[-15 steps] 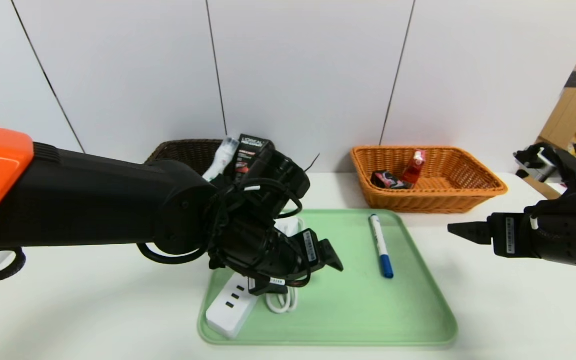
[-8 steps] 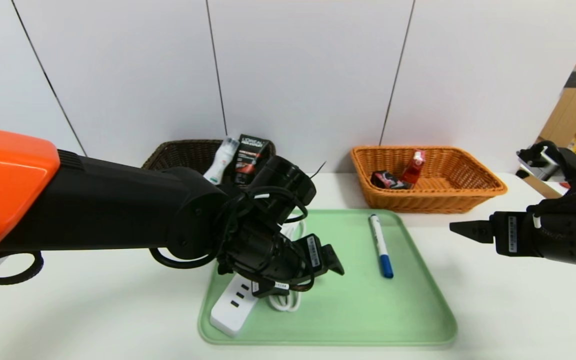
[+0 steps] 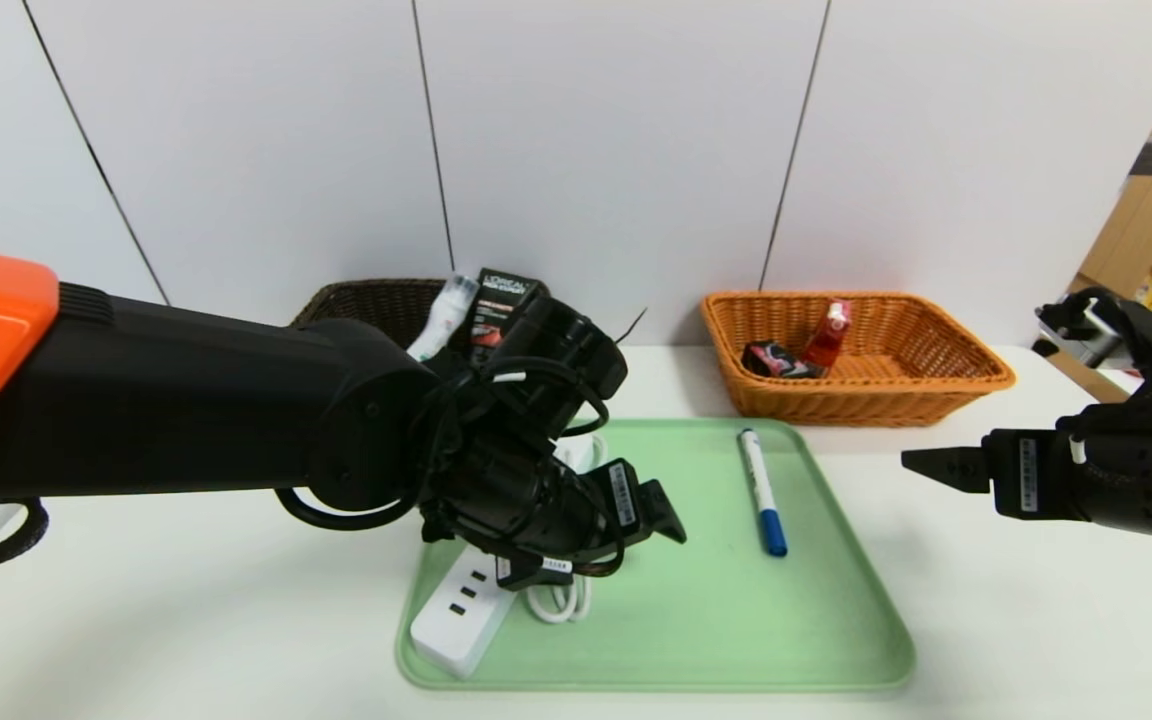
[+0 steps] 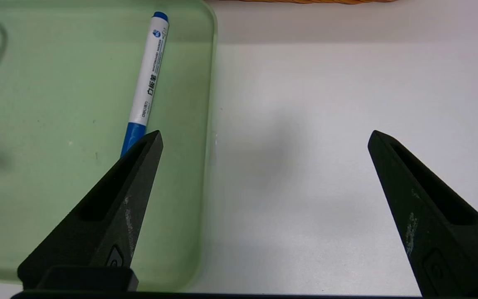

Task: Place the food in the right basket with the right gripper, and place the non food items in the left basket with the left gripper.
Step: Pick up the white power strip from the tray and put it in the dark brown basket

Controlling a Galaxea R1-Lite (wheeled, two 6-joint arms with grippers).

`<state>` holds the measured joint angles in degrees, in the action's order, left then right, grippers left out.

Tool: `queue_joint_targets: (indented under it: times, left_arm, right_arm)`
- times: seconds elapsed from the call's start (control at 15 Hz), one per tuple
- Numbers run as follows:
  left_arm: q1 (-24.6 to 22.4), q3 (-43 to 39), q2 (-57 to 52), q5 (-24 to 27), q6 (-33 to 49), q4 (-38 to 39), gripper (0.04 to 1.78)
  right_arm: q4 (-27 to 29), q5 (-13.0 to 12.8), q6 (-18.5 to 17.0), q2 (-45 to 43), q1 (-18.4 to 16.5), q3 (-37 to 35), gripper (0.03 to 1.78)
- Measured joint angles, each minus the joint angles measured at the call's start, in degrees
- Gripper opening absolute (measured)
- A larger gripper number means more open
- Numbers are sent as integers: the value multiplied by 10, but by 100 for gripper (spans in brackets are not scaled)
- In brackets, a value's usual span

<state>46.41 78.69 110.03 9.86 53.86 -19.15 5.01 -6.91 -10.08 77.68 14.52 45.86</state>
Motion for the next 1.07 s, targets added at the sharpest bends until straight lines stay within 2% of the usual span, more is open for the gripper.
queue_joint_targets:
  times: [1.07]
  left_arm:
    - [0, 0, 0, -1, -14, -18, 169]
  right_arm:
    - [0, 1, -1, 5, 4, -1, 171]
